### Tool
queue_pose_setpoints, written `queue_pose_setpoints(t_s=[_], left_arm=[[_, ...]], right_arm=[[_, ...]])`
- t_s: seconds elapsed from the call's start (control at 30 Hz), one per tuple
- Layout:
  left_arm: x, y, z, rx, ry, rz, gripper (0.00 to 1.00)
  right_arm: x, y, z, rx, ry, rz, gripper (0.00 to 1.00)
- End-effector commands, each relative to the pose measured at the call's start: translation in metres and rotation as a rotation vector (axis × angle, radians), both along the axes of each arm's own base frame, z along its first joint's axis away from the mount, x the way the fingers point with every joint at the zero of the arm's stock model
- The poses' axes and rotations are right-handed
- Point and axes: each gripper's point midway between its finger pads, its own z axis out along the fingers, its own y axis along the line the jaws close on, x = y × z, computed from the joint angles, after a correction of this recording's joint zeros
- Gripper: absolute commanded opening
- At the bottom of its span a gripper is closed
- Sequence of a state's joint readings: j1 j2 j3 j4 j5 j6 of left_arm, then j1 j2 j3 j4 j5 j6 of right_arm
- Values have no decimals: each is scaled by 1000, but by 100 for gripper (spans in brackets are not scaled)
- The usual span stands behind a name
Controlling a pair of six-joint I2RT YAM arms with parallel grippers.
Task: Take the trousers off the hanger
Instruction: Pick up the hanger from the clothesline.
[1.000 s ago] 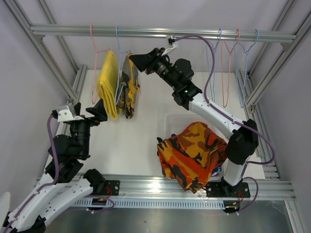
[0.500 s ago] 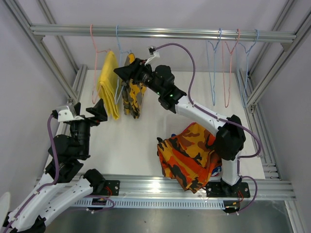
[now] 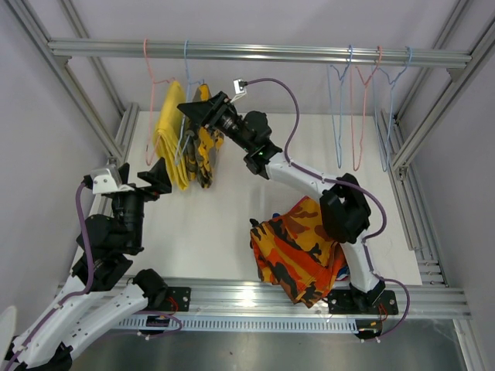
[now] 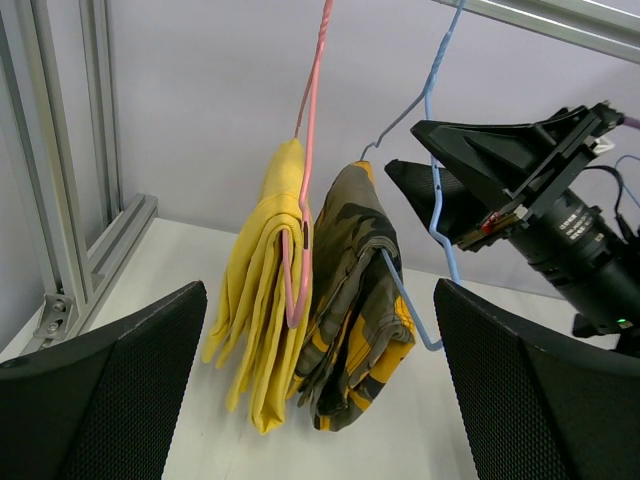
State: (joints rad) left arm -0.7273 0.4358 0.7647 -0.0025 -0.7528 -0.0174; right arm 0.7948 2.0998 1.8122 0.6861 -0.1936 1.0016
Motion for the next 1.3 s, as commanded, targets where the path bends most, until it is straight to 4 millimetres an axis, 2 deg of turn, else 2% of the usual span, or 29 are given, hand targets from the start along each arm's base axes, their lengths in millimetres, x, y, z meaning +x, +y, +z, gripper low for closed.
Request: queue_pose_setpoints(t_s=[0.0,0.33,0.43,0.53,0.57,0.63,0.67,0.87,1.27], left_arm=[[-2,-1,4,0,-21,-14,100],[-4,-1,5,-4,-29,-22,99],[-5,-1,6,-6,-33,-24,99],[-5,0,6,-6,-33,-24,99],[-6,0,6,-7,-33,-22,100],[-6,0,7,-8,-35,-25,100],[-6,-1,6,-8,-34,-25,99],[-6,0,6,-9,-34,-25,99],[-9,1,8,-18,-44,-28,99]], right_arm=[[-12,-4,40,195,-38,98,62],[-20,-1,65,281,-67,162,58],[-23,-1,72,287,-70,168,54],[-24,0,73,286,-67,169,43],[-24,0,74,291,-60,174,35],[-25,0,75,297,-54,181,29],[-26,0,74,299,-53,186,22],[-31,2,80,278,-68,185,0],[-55,4,111,62,-153,103,0]])
